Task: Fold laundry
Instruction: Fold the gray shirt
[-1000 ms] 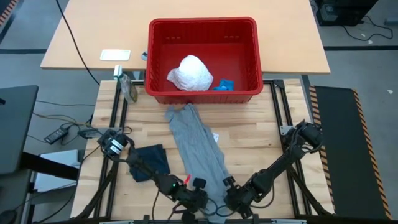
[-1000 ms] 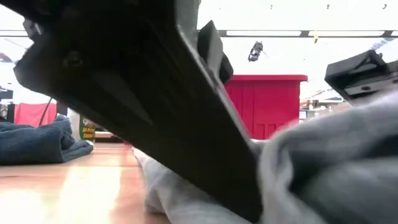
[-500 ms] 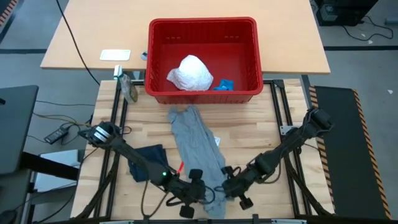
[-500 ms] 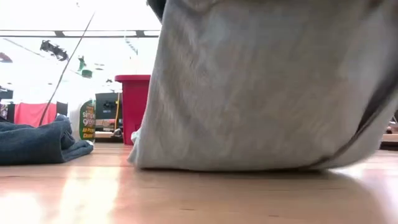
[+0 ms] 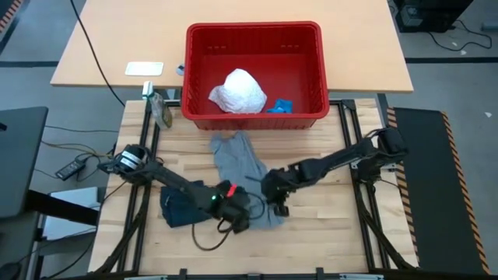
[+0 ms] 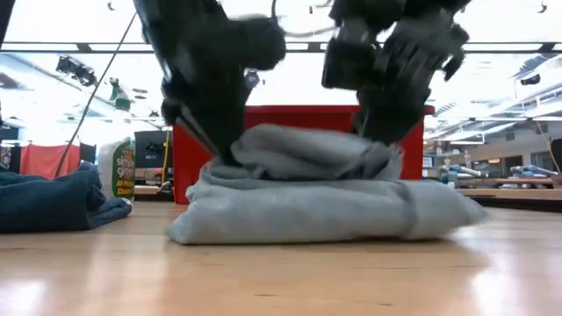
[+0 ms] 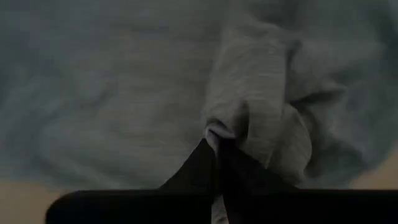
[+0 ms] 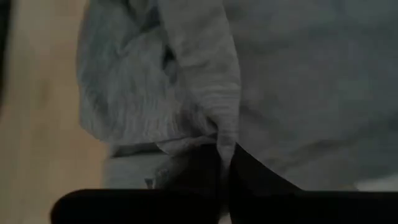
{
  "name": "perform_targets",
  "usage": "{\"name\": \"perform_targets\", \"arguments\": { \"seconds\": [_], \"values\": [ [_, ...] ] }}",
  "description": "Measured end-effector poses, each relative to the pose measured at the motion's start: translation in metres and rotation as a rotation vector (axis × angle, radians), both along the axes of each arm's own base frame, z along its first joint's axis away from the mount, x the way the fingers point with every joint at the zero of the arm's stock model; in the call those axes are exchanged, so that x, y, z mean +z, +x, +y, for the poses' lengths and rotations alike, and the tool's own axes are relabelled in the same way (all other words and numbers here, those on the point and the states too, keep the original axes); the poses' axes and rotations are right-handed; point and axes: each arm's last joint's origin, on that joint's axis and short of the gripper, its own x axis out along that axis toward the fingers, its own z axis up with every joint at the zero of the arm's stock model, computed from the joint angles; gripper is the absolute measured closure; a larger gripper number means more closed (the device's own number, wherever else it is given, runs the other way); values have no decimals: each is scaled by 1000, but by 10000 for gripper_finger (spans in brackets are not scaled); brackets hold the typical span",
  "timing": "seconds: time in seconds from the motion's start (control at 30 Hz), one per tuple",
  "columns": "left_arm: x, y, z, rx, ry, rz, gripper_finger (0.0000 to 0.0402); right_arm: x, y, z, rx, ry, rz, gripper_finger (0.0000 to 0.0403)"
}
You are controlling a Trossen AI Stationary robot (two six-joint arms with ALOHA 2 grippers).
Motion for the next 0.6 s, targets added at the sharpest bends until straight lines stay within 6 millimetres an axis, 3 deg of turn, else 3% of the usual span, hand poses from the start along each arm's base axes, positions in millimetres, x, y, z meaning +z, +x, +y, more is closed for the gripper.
{"name": "perform_targets", "arguments": {
  "seconds": [0.17, 0.37, 0.47, 0.6],
  "values": [
    [-5, -3, 27, 287, -52, 46, 342, -9, -3, -23, -123, 24, 21, 293],
    [10, -7, 33, 314, -108, 34, 277, 8, 1, -28, -208, -78, -115, 190],
    [27, -12, 33, 307, -134, -4, 252, 19, -1, -29, -277, -174, -171, 165],
    [57, -27, 26, 252, -152, -67, 241, 32, -8, -25, -275, -186, -192, 162]
  ]
}}
